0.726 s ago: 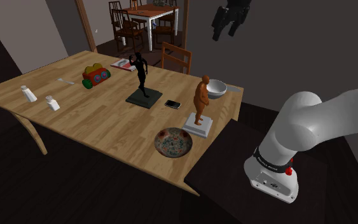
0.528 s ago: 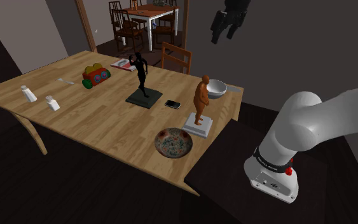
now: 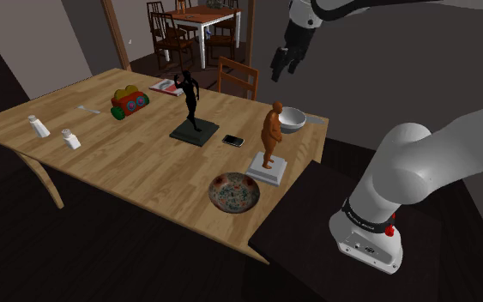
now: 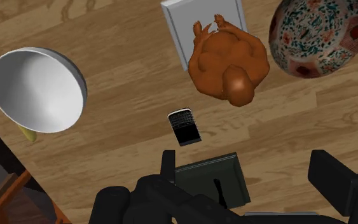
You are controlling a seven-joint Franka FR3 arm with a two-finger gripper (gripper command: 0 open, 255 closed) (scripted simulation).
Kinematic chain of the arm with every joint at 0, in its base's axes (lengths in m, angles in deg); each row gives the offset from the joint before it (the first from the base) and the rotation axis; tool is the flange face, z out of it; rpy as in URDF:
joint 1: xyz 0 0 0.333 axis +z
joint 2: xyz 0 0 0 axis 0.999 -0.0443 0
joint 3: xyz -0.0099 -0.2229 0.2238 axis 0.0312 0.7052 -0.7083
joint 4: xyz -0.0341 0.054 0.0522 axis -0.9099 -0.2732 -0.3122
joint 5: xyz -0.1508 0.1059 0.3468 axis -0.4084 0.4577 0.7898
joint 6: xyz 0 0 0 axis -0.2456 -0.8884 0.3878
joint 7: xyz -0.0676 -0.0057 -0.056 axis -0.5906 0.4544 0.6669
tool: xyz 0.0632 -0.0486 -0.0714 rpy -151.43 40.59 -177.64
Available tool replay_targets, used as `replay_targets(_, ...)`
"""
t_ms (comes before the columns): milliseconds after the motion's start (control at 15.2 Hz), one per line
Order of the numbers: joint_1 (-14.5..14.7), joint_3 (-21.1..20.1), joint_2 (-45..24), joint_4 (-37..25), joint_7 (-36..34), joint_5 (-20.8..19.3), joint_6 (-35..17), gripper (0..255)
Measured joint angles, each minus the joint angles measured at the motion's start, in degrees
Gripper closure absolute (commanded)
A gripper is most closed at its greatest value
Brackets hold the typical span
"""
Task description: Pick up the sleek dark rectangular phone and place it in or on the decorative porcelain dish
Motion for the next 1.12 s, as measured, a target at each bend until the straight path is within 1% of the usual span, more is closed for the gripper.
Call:
replay_targets(264,0.9,3.8,-5.3,2.8,5.0,-0.4,-8.2,0)
replay_targets(528,2.9,6.7,-12.6,3.7,9.5,0.7,-16.2,0)
replay_targets(660,4.1,8.4,-16.7,3.0,12.3,1.9,-19.7,0)
replay_targets(858,6.0,11.2,-23.4,2.6,17.6,4.6,-25.7,0)
replay_targets(1056,8.2,13.5,-30.6,0.7,23.7,9.3,-30.4,0)
replay_targets(1122,8.8,14.3,-33.4,-0.1,26.5,11.6,-32.0,0)
